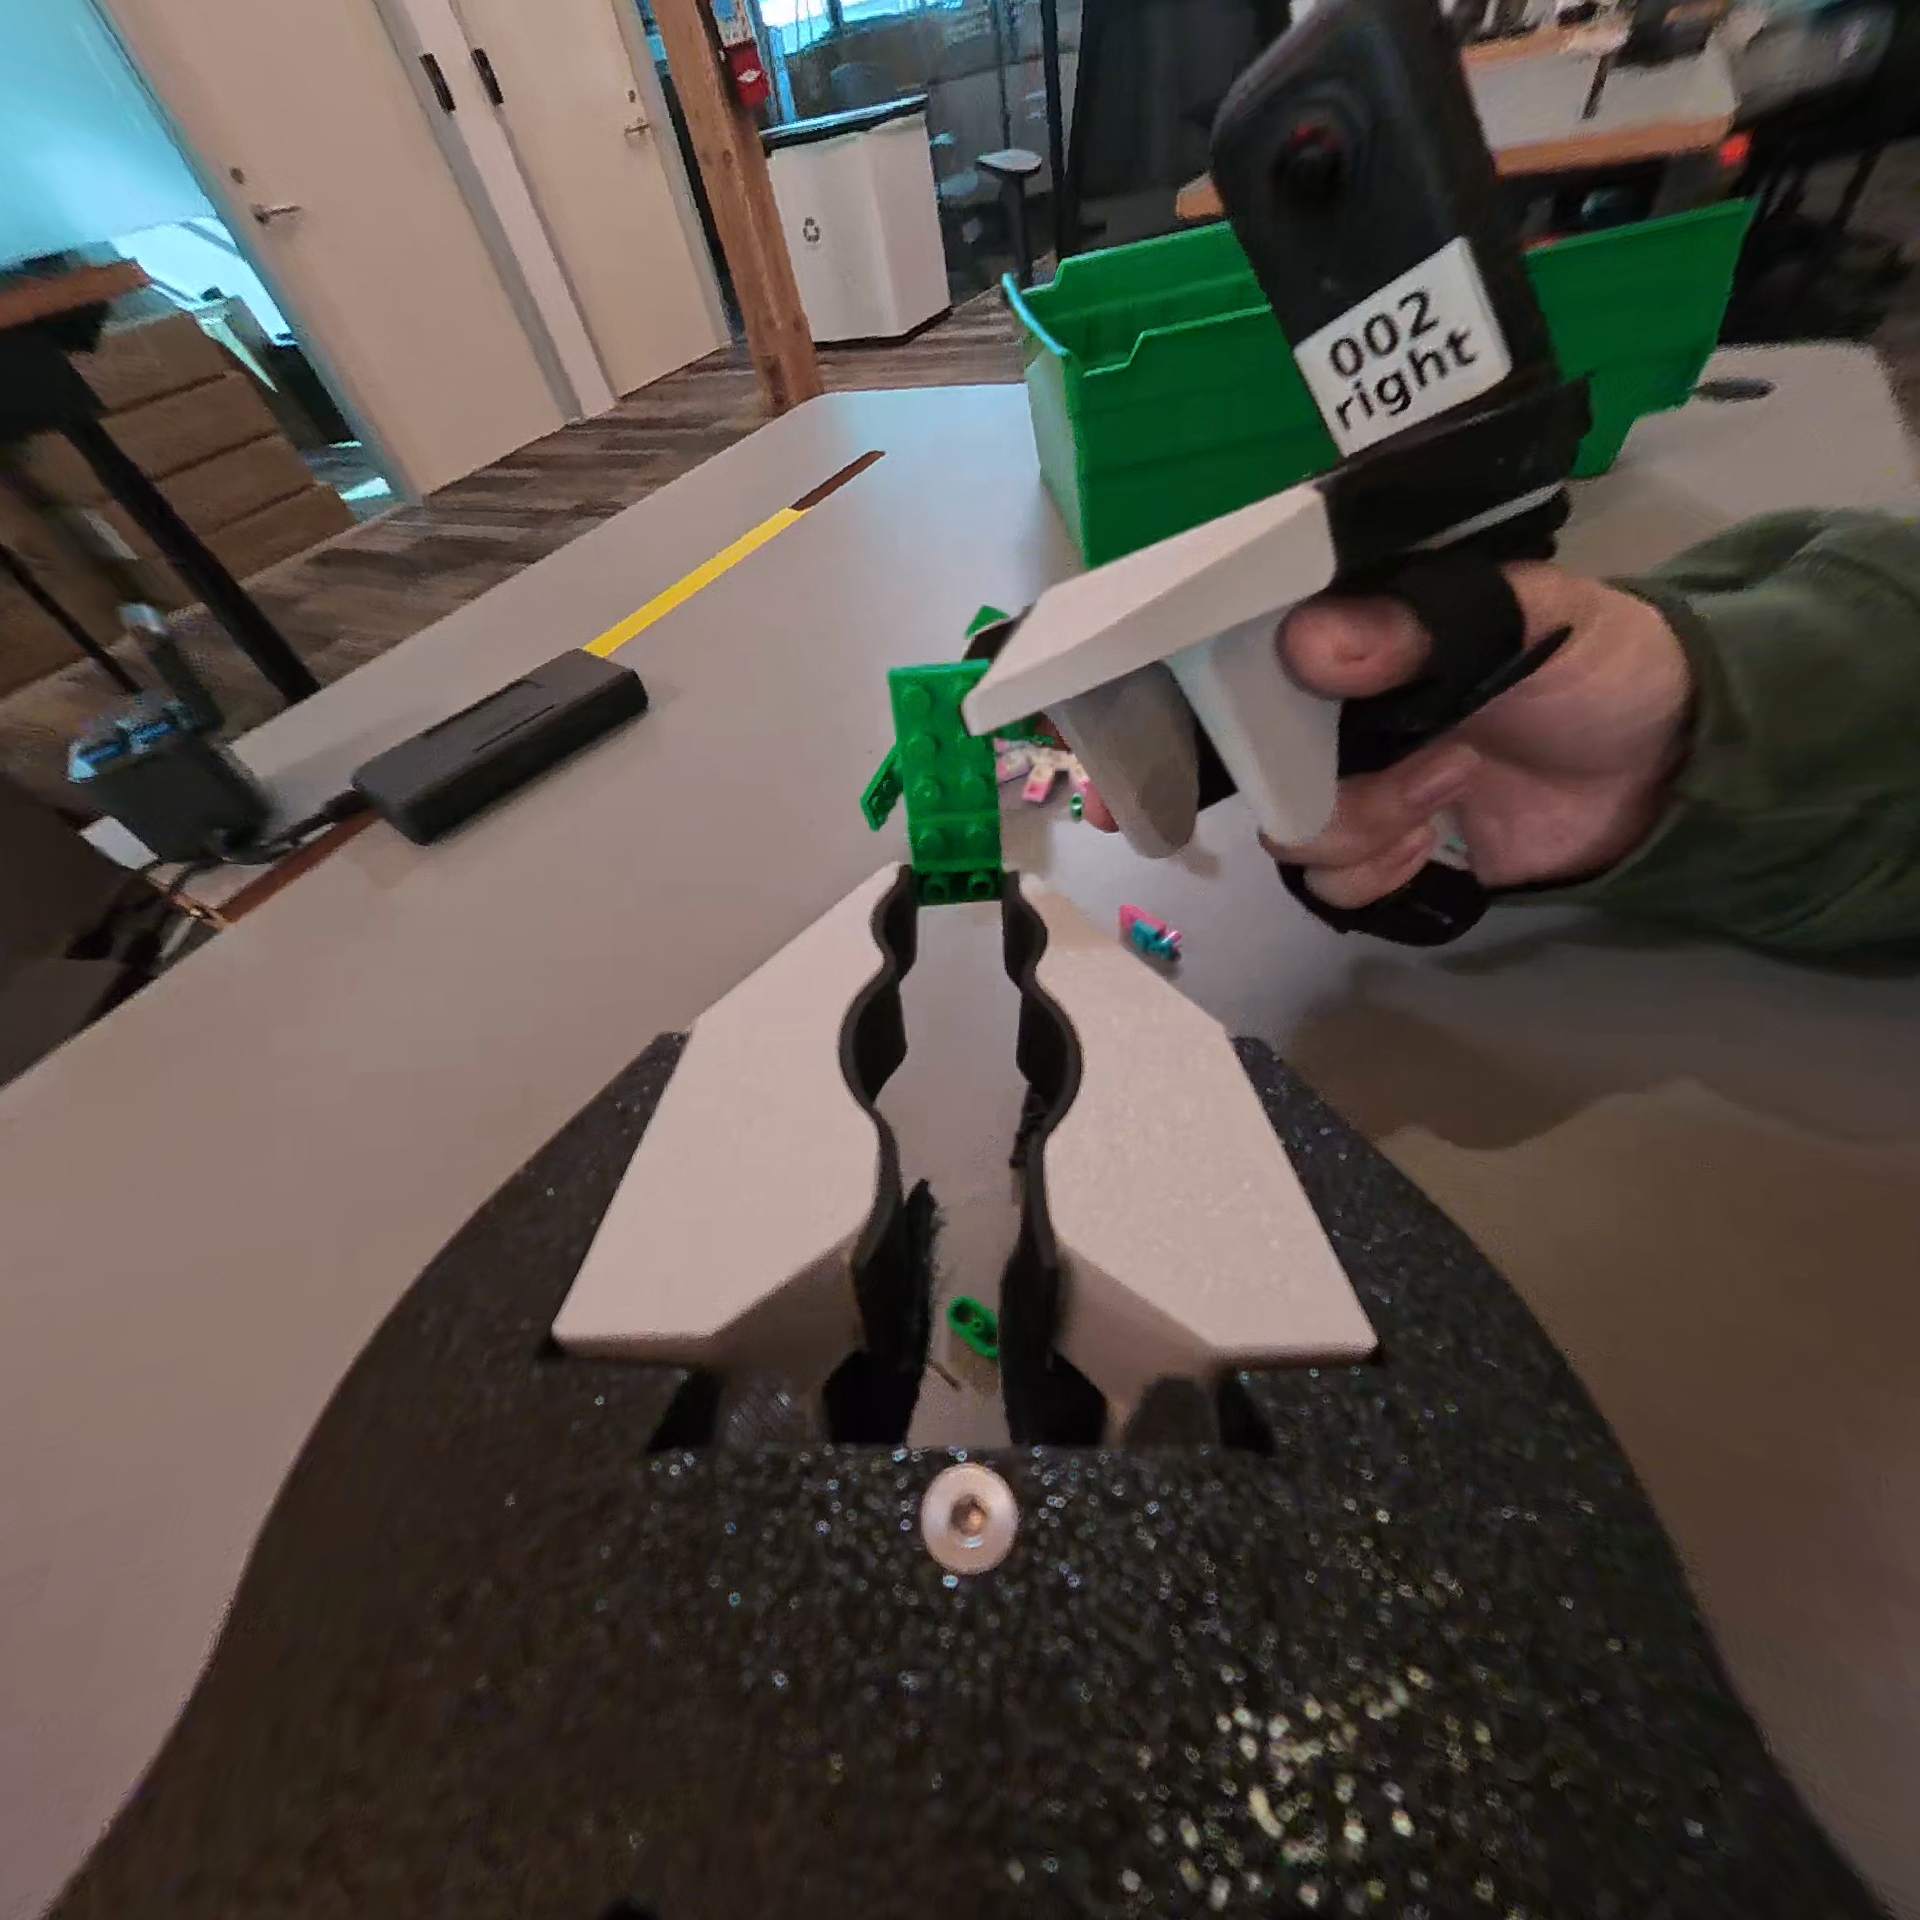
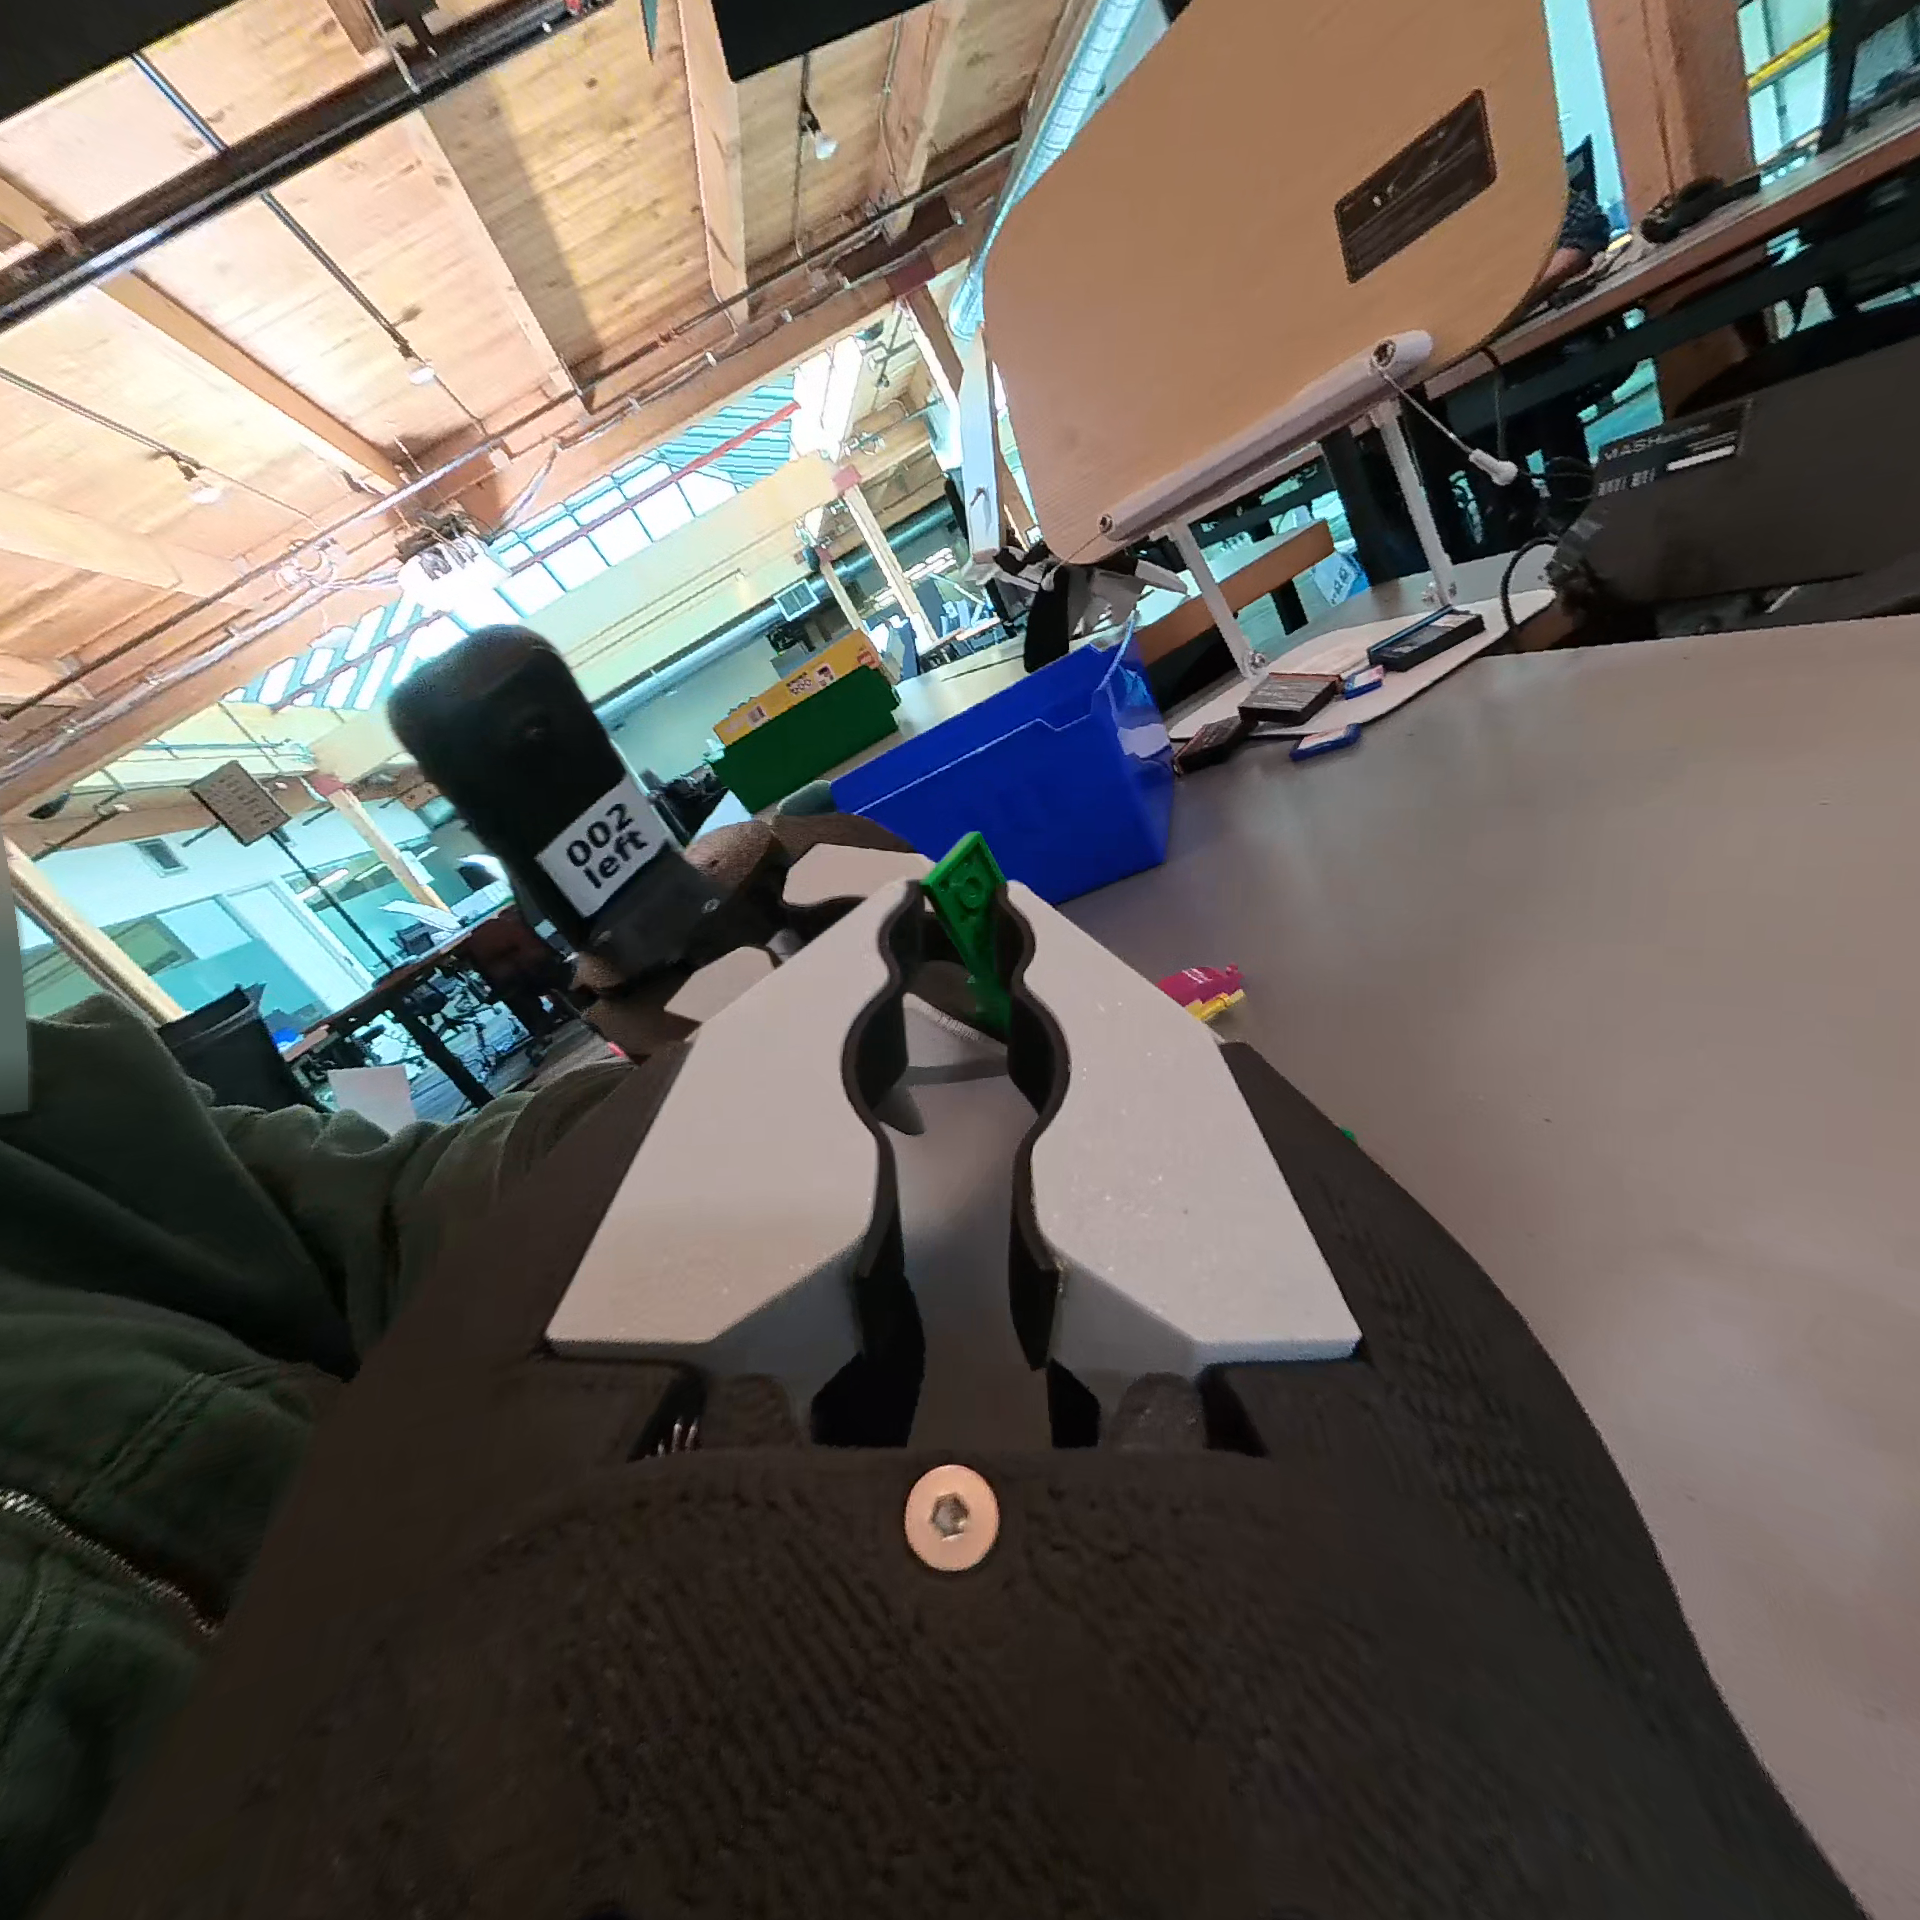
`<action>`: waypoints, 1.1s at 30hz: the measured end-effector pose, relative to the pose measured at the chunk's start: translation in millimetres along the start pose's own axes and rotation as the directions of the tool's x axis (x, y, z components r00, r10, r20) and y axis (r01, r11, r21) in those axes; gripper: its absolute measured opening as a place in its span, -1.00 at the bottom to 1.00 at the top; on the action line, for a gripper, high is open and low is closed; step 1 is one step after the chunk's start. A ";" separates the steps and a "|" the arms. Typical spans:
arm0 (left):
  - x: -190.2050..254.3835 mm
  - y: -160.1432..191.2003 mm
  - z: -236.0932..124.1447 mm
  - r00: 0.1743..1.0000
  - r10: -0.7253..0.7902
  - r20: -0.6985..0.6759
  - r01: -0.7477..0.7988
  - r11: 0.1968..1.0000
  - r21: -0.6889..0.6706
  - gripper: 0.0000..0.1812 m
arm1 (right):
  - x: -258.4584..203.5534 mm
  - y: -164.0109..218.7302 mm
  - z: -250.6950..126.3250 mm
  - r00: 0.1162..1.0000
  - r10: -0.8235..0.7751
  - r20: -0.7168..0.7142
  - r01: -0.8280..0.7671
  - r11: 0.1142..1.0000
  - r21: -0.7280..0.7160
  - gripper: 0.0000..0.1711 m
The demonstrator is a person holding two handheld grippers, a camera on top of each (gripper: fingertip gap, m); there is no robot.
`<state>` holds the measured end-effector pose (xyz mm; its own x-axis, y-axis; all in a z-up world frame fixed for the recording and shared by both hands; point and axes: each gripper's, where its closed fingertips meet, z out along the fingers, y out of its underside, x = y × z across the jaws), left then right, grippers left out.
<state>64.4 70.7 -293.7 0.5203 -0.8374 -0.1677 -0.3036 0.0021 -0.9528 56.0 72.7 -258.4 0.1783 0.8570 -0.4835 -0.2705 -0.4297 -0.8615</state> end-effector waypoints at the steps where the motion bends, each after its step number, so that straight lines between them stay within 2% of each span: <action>1: -0.9 1.3 0.1 1.000 0.020 0.014 -0.020 1.000 -0.011 -0.85 | 1.6 0.3 -0.2 1.000 -0.013 -0.017 0.013 1.000 -0.004 -0.90; 6: -5.4 8.2 1.7 0.998 0.040 0.054 -0.037 0.998 -0.060 -0.85 | 6.8 5.7 0.4 0.991 -0.100 -0.087 0.096 0.994 -0.051 -0.90; 9: -3.6 8.5 2.7 0.996 0.065 0.059 -0.060 0.995 -0.074 -0.85 | 9.3 9.4 2.2 0.986 -0.126 -0.112 0.118 0.990 -0.076 -0.78; 13: -2.1 6.8 3.0 0.996 0.067 0.056 -0.063 0.996 -0.064 -0.85 | 16.2 7.5 -0.3 0.965 -0.187 -0.181 0.176 0.981 -0.078 -0.92; 16: -5.4 -3.3 -1.4 0.997 0.041 0.070 -0.042 0.999 0.012 -0.84 | 13.8 2.8 -1.2 0.956 -0.217 -0.197 0.210 0.976 -0.058 -0.97; 22: -3.2 -7.5 -1.8 0.984 0.141 0.106 -0.144 0.990 0.016 -0.79 | 14.1 2.2 -1.8 0.911 -0.320 -0.259 0.309 0.948 -0.083 -0.98; 33: -8.3 -15.5 2.8 0.931 0.297 0.214 -0.300 0.954 -0.020 -0.88 | 14.0 -5.1 -2.7 0.882 -0.338 -0.329 0.346 0.938 -0.038 -0.98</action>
<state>67.0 79.1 -278.3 0.5649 -0.6617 -0.4930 -0.4612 0.2422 -0.8536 62.4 86.2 -261.2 0.5597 0.8075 -0.1860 -0.1563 -0.1175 -0.9807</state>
